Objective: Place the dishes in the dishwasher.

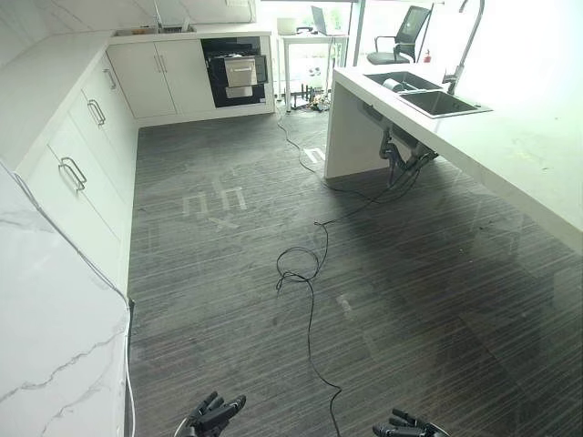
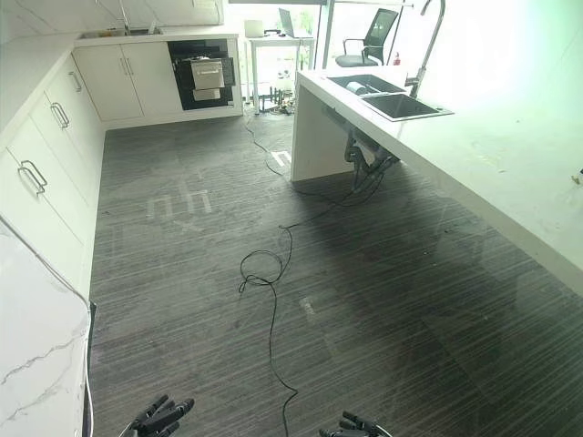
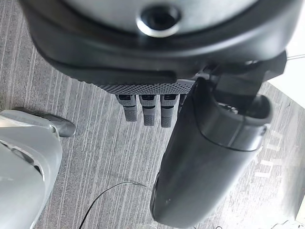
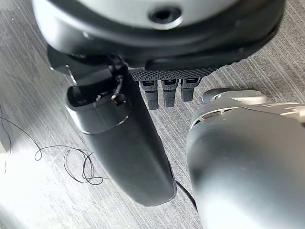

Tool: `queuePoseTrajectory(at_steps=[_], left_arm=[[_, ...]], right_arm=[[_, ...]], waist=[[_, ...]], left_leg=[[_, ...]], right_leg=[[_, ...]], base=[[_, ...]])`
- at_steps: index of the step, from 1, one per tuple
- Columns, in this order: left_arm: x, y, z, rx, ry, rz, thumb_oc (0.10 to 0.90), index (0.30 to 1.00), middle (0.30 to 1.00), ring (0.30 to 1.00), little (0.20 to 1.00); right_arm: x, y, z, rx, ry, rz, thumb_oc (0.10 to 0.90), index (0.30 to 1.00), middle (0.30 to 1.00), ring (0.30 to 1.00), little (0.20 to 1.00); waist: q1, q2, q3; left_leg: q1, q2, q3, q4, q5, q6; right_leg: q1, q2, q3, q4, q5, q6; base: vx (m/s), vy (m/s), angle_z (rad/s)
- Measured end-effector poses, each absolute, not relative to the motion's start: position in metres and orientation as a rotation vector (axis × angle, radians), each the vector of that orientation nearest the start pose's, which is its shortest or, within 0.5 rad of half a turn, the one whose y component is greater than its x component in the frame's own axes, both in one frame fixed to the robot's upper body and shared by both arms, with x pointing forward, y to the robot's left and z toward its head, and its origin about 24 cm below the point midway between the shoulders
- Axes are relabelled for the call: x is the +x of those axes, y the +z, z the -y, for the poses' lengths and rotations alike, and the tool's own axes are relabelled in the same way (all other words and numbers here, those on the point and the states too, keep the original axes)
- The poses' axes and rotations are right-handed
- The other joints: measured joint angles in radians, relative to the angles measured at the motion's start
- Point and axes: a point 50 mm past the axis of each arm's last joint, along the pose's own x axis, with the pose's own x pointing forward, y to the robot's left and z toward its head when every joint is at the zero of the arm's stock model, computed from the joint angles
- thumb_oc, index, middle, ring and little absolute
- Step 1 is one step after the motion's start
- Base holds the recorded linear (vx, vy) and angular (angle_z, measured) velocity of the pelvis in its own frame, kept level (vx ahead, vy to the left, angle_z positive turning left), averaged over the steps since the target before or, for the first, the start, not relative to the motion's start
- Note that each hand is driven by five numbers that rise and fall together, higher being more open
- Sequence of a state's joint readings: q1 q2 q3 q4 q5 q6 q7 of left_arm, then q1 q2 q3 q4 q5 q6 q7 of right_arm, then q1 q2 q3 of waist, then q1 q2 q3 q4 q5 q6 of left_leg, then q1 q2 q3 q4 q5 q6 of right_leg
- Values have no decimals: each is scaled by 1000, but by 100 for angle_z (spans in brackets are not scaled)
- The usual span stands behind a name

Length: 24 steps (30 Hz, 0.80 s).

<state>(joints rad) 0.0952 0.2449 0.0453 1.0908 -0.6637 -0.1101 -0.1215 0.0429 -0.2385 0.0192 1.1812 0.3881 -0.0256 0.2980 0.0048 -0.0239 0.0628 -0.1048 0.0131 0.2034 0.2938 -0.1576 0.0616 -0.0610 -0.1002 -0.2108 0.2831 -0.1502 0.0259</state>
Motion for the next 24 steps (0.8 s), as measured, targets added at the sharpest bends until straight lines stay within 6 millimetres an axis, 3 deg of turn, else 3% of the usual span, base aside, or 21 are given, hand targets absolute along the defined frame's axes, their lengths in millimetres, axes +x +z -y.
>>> queuePoseTrajectory(at_steps=[11,24], left_arm=[[88,-149,-253,-424,486,-910,800,900,900,900,900],[91,-148,-251,-398,468,-890,800,900,900,900,900]], right_arm=[[91,-157,230,281,-98,-1080,800,900,900,900,900],[116,-146,226,307,-57,-946,800,900,900,900,900]], waist=[[3,0,2],[3,0,18]], left_leg=[[-9,-3,-13,0,1,-1],[-16,-4,-18,-1,2,-1]], right_leg=[[4,-2,-17,-3,0,0],[1,-2,-19,-8,-1,0]], base=[[-1,-6,3],[-2,0,1]])
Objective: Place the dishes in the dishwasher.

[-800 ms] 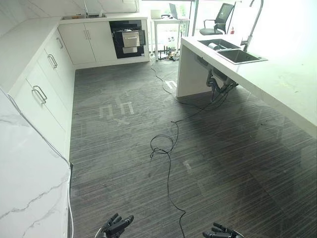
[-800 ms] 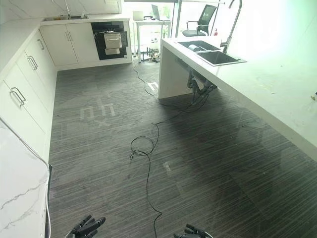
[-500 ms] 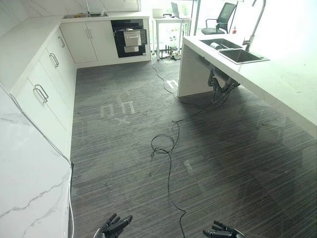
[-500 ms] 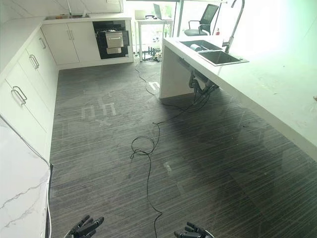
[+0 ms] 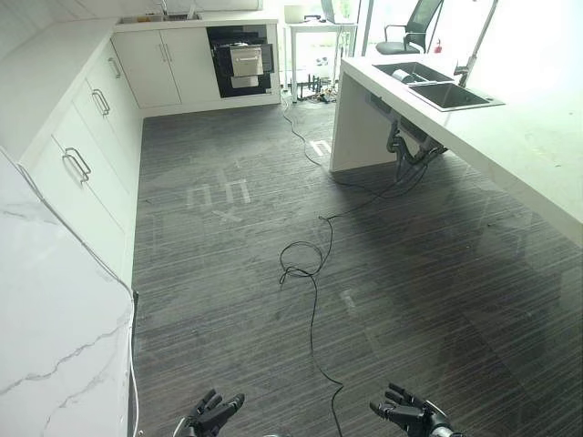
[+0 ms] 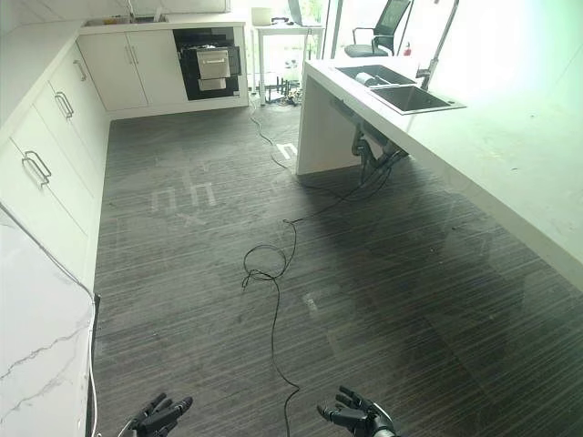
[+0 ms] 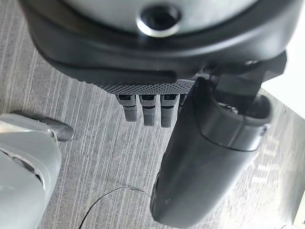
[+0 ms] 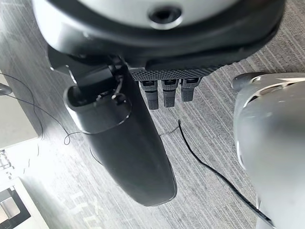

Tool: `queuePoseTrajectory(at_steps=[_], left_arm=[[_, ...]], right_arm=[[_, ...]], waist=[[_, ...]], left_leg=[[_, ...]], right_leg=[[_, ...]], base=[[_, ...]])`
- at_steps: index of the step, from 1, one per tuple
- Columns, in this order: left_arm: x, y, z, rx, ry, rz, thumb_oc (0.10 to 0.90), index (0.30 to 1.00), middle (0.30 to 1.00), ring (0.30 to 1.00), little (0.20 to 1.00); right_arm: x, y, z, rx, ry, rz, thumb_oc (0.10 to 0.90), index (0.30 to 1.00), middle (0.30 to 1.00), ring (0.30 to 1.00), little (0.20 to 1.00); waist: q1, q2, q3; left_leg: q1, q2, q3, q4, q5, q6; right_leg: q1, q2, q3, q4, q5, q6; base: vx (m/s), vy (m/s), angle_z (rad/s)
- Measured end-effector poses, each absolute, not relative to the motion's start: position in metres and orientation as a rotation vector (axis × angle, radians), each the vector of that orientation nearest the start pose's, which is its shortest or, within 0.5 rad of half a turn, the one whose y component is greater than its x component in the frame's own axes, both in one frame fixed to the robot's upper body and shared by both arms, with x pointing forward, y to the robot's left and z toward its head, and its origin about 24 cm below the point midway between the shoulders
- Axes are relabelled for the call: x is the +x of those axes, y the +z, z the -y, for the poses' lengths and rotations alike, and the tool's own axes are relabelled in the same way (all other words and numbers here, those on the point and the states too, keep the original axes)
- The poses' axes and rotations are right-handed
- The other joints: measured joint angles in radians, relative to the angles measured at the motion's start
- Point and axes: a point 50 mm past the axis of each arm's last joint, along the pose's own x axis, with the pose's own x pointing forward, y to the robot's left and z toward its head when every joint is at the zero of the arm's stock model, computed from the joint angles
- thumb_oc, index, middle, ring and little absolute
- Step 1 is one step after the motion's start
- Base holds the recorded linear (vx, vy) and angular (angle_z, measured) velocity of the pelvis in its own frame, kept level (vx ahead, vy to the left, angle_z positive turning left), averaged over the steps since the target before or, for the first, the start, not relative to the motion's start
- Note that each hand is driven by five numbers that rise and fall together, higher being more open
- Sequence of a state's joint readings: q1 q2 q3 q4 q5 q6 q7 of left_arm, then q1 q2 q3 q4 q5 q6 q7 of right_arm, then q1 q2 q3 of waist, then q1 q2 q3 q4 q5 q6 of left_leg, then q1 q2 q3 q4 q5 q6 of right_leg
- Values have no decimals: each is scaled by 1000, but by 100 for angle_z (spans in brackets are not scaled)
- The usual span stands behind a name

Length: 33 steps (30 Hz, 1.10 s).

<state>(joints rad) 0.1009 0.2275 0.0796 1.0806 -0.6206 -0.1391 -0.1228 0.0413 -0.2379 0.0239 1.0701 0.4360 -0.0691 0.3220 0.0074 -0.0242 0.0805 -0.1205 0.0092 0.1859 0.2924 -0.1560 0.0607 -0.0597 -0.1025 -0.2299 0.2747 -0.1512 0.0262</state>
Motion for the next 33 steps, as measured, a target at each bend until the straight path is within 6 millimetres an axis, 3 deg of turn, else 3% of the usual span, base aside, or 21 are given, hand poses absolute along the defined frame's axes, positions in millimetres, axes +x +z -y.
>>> queuePoseTrajectory(at_steps=[5,8,11,13,20,24,29,33], left_arm=[[100,-143,-252,-404,456,-848,800,900,900,900,900],[120,-127,-252,-441,430,-717,800,900,900,900,900],[175,-65,-254,-484,326,-349,800,900,900,900,900],[191,-34,-258,-472,279,-214,800,900,900,900,900],[203,10,-267,-451,266,-19,800,900,900,900,900],[202,36,-268,-412,239,113,800,900,900,900,900],[196,55,-277,-163,318,213,800,900,900,900,900],[193,67,-284,-115,367,290,800,900,900,900,900]], right_arm=[[129,-139,224,312,-40,-888,800,900,900,900,900],[149,-119,219,311,14,-758,800,900,900,900,900],[195,-56,205,288,102,-438,800,900,900,900,900],[207,-34,203,265,131,-338,800,900,900,900,900],[218,8,217,176,177,-187,800,900,900,900,900],[221,34,211,156,226,-60,800,900,900,900,900],[220,37,217,149,203,-41,800,900,900,900,900],[220,39,219,140,198,-24,800,900,900,900,900]], waist=[[0,4,16],[-2,6,23],[-5,2,27],[-5,1,26],[-4,-1,28],[-3,-3,29],[-3,-12,34],[-2,-13,34]], left_leg=[[1,-1,-1,1,4,6],[0,-3,-7,-1,9,9],[2,-8,-20,-12,23,10],[3,-9,-22,-15,24,9],[2,-10,-24,-20,24,9],[4,-10,-24,-27,24,7],[2,-10,-26,-33,24,5],[1,-10,-33,-36,27,1]], right_leg=[[0,0,-2,-1,0,0],[1,-2,-8,-2,0,0],[6,-6,-22,-2,0,0],[6,-6,-23,-3,1,0],[8,-5,-25,-8,1,0],[9,-3,-24,-13,1,0],[9,0,-25,-21,1,0],[11,5,-27,-26,0,-1]], base=[[0,0,0],[-32,-28,6],[-66,-59,14],[-27,-37,4],[2,-43,0],[25,-66,0],[19,-107,1],[15,-110,4]])
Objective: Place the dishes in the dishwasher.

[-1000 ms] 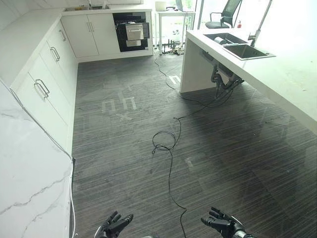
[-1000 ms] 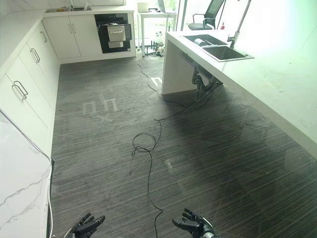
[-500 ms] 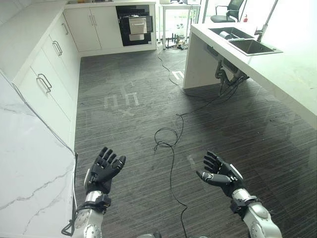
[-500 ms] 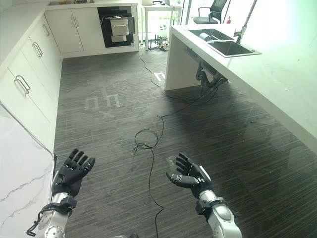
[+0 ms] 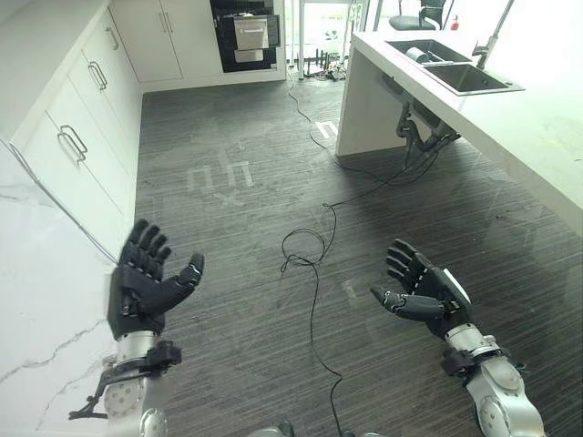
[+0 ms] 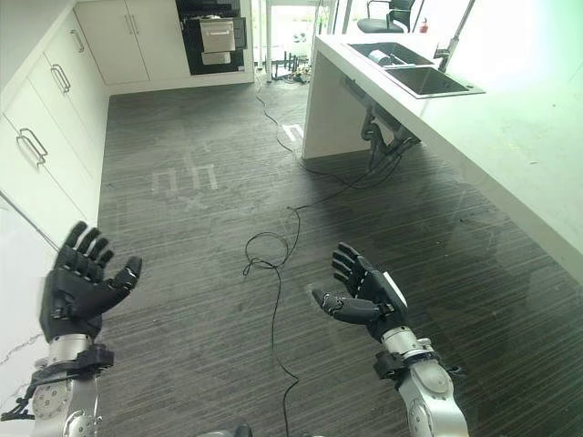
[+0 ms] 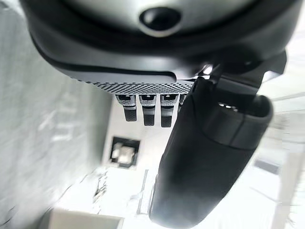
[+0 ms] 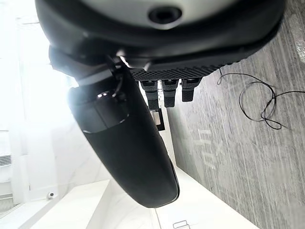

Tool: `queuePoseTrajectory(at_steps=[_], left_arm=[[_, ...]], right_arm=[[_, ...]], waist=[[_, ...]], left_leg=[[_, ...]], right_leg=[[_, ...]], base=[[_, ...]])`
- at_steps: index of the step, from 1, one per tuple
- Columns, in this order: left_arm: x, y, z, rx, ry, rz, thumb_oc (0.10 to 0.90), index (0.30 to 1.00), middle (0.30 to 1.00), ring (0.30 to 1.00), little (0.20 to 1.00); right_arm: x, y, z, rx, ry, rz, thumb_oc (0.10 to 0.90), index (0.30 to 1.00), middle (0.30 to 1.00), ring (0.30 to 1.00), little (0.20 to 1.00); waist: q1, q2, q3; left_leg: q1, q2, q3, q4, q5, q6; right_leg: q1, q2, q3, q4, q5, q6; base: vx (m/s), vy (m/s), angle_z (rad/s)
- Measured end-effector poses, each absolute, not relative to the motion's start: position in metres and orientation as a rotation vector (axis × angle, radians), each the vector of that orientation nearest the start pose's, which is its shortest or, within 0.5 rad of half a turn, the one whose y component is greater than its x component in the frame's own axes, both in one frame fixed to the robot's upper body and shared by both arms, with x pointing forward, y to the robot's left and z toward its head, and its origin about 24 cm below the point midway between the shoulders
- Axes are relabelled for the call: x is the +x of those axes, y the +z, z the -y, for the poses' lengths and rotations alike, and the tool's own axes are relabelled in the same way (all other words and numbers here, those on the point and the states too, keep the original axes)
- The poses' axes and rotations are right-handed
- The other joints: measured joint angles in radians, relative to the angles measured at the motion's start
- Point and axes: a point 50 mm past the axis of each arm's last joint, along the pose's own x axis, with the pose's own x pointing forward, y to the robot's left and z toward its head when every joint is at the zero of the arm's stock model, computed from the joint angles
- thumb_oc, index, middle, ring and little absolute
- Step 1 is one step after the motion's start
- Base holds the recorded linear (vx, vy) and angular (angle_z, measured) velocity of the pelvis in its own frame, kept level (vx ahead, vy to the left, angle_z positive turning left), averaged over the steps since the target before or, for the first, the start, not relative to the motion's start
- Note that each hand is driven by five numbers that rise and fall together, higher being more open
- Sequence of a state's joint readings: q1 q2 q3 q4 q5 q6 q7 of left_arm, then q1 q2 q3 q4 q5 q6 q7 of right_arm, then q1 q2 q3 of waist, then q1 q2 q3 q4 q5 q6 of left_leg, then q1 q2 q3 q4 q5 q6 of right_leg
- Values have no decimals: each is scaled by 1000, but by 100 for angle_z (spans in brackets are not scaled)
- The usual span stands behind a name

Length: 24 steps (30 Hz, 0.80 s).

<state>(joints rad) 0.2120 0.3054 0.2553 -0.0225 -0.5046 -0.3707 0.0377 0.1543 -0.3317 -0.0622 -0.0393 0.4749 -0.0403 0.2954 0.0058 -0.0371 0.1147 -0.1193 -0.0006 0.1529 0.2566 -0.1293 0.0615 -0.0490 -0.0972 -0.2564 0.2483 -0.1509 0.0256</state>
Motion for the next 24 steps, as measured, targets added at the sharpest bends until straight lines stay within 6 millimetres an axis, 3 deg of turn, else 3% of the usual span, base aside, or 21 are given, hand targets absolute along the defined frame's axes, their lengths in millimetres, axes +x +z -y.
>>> queuePoseTrajectory(at_steps=[5,8,10,11,12,14,16,17,18,19,21,22,24], left_arm=[[191,64,-282,-116,357,278,800,900,900,900,900],[186,59,-283,-110,344,255,800,900,900,900,900],[186,59,-281,-111,314,254,800,900,900,900,900],[187,56,-279,-121,307,245,800,900,900,900,900],[186,52,-277,-129,298,227,800,900,900,900,900],[182,45,-275,-154,274,195,800,900,900,900,900],[181,44,-274,-166,270,188,800,900,900,900,900],[181,44,-274,-167,270,189,800,900,900,900,900],[181,45,-274,-167,270,195,800,900,900,900,900],[181,46,-275,-169,275,199,800,900,900,900,900],[181,45,-273,-182,278,200,800,900,900,900,900],[182,46,-273,-180,275,204,800,900,900,900,900],[191,51,-270,-185,255,228,800,900,900,900,900]], right_arm=[[220,39,219,141,201,-24,800,900,900,900,900],[217,38,219,137,201,-27,800,900,900,900,900],[214,38,221,131,194,-14,800,900,900,900,900],[214,38,221,128,194,-15,800,900,900,900,900],[215,39,221,126,195,-12,800,900,900,900,900],[218,42,221,123,196,3,800,900,900,900,900],[219,45,224,105,200,7,800,900,900,900,900],[215,43,227,96,196,-8,800,900,900,900,900],[211,44,230,82,193,-10,800,900,900,900,900],[210,46,231,71,198,-11,800,900,900,900,900],[204,53,238,34,206,0,800,900,900,900,900],[202,55,238,31,209,8,800,900,900,900,900],[198,59,238,60,209,27,800,900,900,900,900]], waist=[[11,-12,8],[32,-39,39],[55,-68,87],[54,-67,104],[55,-59,116],[57,-12,144],[56,45,161],[58,60,159],[66,68,157],[62,70,157],[47,82,145],[37,62,137],[15,28,116]], left_leg=[[1,2,-5,-5,8,-12],[28,-1,4,-34,24,-33],[7,-4,30,27,40,-64],[-40,10,42,99,40,-78],[-87,27,52,160,12,-101],[-163,90,59,180,-3,-116],[-249,171,52,166,19,-152],[-276,183,18,135,47,-178],[-288,190,2,111,69,-183],[-291,191,1,110,74,-179],[-218,181,46,84,111,-133],[-197,159,72,91,147,-93],[-171,98,100,123,132,-9]], right_leg=[[-10,5,2,6,-10,-7],[-16,4,5,54,-41,-16],[-33,-17,23,108,-87,-33],[-32,-21,12,113,-93,-42],[-30,-20,8,114,-93,-48],[-13,6,6,105,-94,-55],[11,38,5,99,-98,-63],[29,39,9,102,-108,-67],[44,36,26,100,-118,-53],[58,31,34,99,-126,-40],[120,7,72,89,-153,31],[134,-20,90,87,-165,54],[202,-79,82,27,-134,98]], base=[[50,-114,1],[105,-175,-2],[125,21,16],[190,134,29],[189,140,24],[236,159,5],[222,173,-9],[207,211,-27],[313,311,-32],[236,264,-54],[273,298,-50],[252,274,-29],[244,260,-4]])
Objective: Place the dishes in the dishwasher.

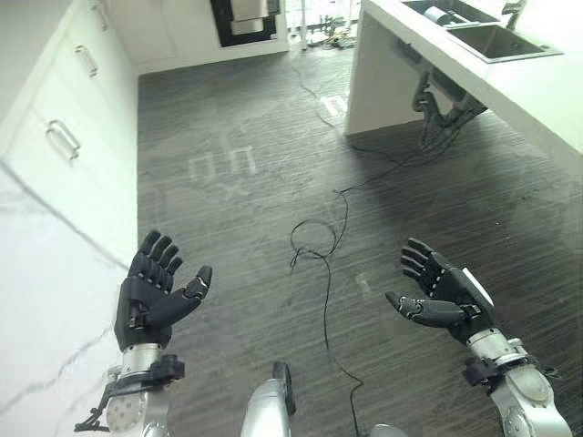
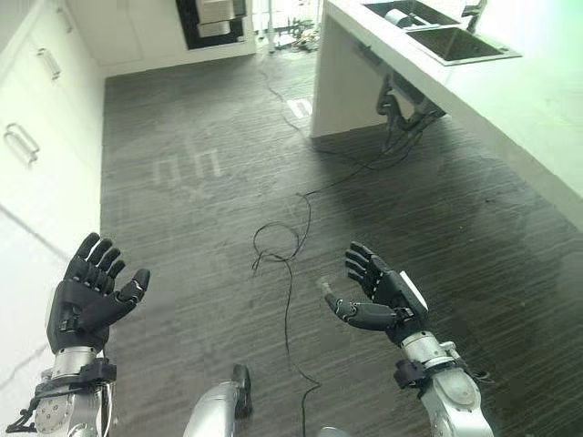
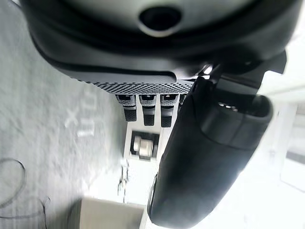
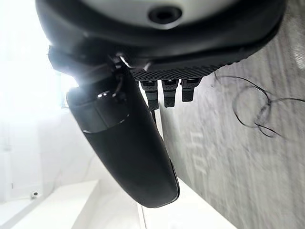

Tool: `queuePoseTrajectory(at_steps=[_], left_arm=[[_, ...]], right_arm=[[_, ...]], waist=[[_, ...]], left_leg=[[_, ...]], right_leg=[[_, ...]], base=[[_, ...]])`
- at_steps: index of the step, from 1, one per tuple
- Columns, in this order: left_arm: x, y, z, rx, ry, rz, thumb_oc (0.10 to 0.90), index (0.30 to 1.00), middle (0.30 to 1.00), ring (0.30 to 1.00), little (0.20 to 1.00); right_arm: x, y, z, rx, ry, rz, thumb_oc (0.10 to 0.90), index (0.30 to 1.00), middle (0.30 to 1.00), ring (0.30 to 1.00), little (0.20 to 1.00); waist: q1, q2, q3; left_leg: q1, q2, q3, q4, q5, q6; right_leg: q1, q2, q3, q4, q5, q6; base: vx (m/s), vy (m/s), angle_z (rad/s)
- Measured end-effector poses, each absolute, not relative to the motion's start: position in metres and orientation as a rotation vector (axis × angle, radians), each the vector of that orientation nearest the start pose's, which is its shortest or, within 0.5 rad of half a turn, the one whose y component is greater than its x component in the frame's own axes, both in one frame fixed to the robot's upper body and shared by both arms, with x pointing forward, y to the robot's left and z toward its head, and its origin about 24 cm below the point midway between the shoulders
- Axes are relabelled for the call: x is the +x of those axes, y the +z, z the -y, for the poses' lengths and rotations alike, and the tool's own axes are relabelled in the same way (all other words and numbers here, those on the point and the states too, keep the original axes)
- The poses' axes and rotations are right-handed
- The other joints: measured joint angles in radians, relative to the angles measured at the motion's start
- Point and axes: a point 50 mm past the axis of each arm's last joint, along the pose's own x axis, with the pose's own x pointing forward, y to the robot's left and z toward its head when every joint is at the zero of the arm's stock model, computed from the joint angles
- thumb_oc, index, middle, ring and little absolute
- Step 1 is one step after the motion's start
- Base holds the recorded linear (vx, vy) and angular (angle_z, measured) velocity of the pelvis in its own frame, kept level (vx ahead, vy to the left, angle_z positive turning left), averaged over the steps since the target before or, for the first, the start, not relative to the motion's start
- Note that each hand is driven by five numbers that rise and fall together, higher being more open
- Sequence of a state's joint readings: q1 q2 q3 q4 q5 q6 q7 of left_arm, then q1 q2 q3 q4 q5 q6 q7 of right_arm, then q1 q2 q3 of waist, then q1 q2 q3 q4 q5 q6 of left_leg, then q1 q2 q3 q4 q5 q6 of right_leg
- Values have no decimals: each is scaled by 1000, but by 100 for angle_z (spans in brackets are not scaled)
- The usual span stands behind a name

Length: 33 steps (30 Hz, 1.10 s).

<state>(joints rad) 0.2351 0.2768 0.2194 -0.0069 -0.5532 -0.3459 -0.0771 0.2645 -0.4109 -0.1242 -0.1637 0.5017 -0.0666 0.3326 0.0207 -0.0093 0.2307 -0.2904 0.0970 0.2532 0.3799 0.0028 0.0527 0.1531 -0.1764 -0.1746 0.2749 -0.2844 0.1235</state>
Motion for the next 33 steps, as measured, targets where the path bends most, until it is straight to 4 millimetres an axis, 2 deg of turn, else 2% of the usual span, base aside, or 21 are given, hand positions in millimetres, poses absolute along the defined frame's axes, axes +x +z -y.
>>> queuePoseTrajectory(at_steps=[2,5,8,9,10,11,12,13,14,15,16,17,20,22,23,25,26,28,31,32,33], left_arm=[[211,71,-266,-171,193,313,800,900,900,900,900],[219,80,-266,-165,165,347,800,900,900,900,900],[216,76,-270,-155,160,316,800,900,900,900,900],[215,70,-268,-150,150,280,800,900,900,900,900],[209,63,-267,-144,155,247,800,900,900,900,900],[203,58,-267,-141,158,217,800,900,900,900,900],[200,53,-263,-135,138,189,800,900,900,900,900],[200,56,-261,-134,127,199,800,900,900,900,900],[200,57,-263,-129,136,203,800,900,900,900,900],[205,64,-268,-96,126,224,800,900,900,900,900],[209,69,-270,-83,123,237,800,900,900,900,900],[206,63,-274,-99,158,209,800,900,900,900,900],[208,51,-266,-110,147,150,800,900,900,900,900],[211,46,-253,-116,93,120,800,900,900,900,900],[210,47,-247,-118,70,120,800,900,900,900,900],[211,59,-244,-115,58,168,800,900,900,900,900],[212,60,-242,-124,55,176,800,900,900,900,900],[213,61,-239,-136,53,189,800,900,900,900,900],[215,76,-237,-99,7,236,800,900,900,900,900],[214,83,-237,-94,1,271,800,900,900,900,900],[215,84,-236,-115,-4,282,800,900,900,900,900]], right_arm=[[198,63,231,110,210,66,800,900,900,900,900],[209,67,217,159,230,109,800,900,900,900,900],[222,77,204,196,255,178,800,900,900,900,900],[223,77,199,218,255,182,800,900,900,900,900],[223,74,193,221,280,165,800,900,900,900,900],[221,70,189,218,304,146,800,900,900,900,900],[215,64,193,143,331,89,800,900,900,900,900],[210,61,201,102,324,57,800,900,900,900,900],[208,58,203,98,318,39,800,900,900,900,900],[203,57,209,104,290,52,800,900,900,900,900],[201,61,220,83,262,66,800,900,900,900,900],[202,59,226,82,232,50,800,900,900,900,900],[198,55,227,87,215,33,800,900,900,900,900],[197,52,221,94,240,20,800,900,900,900,900],[199,53,218,90,260,22,800,900,900,900,900],[199,57,216,78,275,37,800,900,900,900,900],[201,58,218,64,269,37,800,900,900,900,900],[208,65,220,17,262,55,800,900,900,900,900],[214,73,221,0,261,86,800,900,900,900,900],[215,80,224,-28,270,107,800,900,900,900,900],[215,81,224,-26,274,113,800,900,900,900,900]], waist=[[3,-39,-26],[12,-47,-54],[13,-34,-53],[9,-28,-51],[9,-12,-48],[9,-7,-46],[8,3,-47],[10,7,-46],[10,-27,-49],[-19,-73,-47],[-28,-78,-44],[-20,-76,-36],[-78,-37,-3],[-82,-18,2],[-70,2,-2],[-55,-4,-15],[-59,-3,-32],[-61,26,-52],[-51,-8,-69],[-47,0,-74],[-74,-4,-79]], left_leg=[[20,-57,-5,20,-62,46],[70,-95,-38,-25,-91,66],[98,-114,-67,-18,-134,114],[117,-118,-68,-14,-145,115],[145,-111,-66,-34,-147,115],[180,-116,-53,-81,-146,108],[232,-120,-51,-148,-134,94],[253,-120,-51,-165,-161,24],[253,-112,3,-142,-226,-130],[183,-109,-18,62,-285,-36],[180,-125,-67,94,-321,27],[198,-134,-34,107,-350,61],[270,-157,-69,51,-342,82],[370,-177,-64,-23,-345,76],[457,-175,-55,-97,-359,47],[547,-184,-61,-126,-371,-1],[569,-190,-67,-122,-378,-30],[554,-164,-79,-35,-343,-96],[471,-75,-67,17,-352,-130],[408,-23,-66,18,-301,-153],[431,-32,-68,10,-228,-221]], right_leg=[[42,-48,-7,-14,73,0],[49,-66,-43,36,204,39],[-138,-94,23,412,384,63],[-256,-109,36,607,359,47],[-335,-99,25,656,316,49],[-387,-90,-16,631,251,30],[-409,-23,-94,403,187,-28],[-412,44,-137,237,195,-49],[-405,70,-149,105,213,-67],[-439,29,-134,26,203,-34],[-488,-10,-137,28,217,-11],[-572,-41,-137,43,238,-26],[-696,-68,-93,27,255,-39],[-735,-85,-134,62,234,-80],[-715,-61,-207,142,211,-119],[-555,44,-254,110,217,-215],[-510,72,-233,64,303,-293],[-499,91,-198,109,271,-298],[-397,119,-153,64,208,-293],[-372,134,-137,83,201,-274],[-375,114,-147,134,187,-271]], base=[[341,351,41],[261,280,45],[176,243,34],[186,78,18],[222,-26,-1],[267,-105,-21],[411,-194,-14],[425,-210,-11],[376,-203,23],[312,-179,38],[320,-176,9],[376,-169,-18],[401,-165,25],[401,-313,23],[588,-509,-4],[515,-459,9],[335,-310,20],[319,-318,-14],[333,-390,-48],[451,-535,-76],[430,-515,-48]])
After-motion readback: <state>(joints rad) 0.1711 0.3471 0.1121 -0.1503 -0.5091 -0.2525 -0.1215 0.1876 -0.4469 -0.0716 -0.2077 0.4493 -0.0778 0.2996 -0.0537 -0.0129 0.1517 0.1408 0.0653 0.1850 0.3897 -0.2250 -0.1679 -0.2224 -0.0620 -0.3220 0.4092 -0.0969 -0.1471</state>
